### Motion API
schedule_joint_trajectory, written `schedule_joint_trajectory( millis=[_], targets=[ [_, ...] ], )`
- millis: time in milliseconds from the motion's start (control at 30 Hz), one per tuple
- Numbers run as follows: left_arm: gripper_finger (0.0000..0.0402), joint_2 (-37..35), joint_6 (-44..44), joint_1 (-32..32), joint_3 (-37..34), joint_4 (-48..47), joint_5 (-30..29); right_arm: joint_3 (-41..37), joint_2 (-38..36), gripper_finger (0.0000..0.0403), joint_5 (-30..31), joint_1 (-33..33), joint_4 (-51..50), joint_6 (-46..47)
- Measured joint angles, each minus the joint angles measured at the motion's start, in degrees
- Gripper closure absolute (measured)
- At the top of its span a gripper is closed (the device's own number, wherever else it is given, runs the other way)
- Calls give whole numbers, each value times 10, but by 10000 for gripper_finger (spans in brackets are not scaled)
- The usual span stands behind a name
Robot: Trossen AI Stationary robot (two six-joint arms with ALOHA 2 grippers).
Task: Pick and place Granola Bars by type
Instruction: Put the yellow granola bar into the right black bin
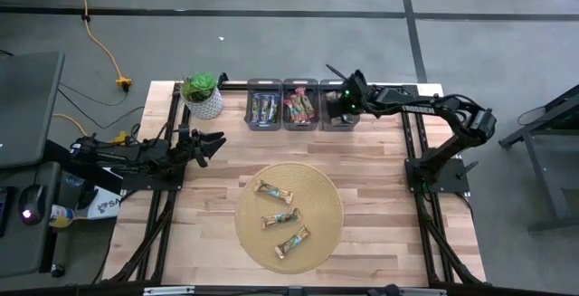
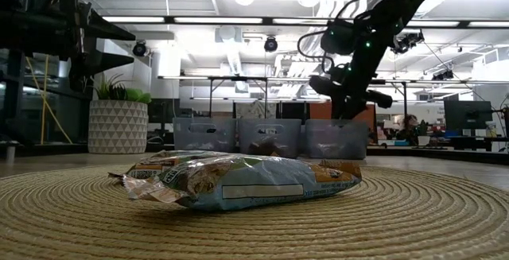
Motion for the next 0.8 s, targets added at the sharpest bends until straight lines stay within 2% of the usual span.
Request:
schedule_joint_trajectory(
  millis=[233, 400, 533, 667, 800],
  targets=[
    [190, 0, 0, 0, 0, 0, 0, 1, -19, 315, -66, 0, 126, -74],
    [190, 0, 0, 0, 0, 0, 0, 1, -55, 286, -159, 10, 256, -91],
    [190, 0, 0, 0, 0, 0, 0, 1, -83, 263, -220, 51, 365, -112],
    [190, 0, 0, 0, 0, 0, 0, 1, -110, 241, -211, 123, 457, -156],
    [190, 0, 0, 0, 0, 0, 0, 9, -123, 226, -151, 201, 494, -178]
  ],
)
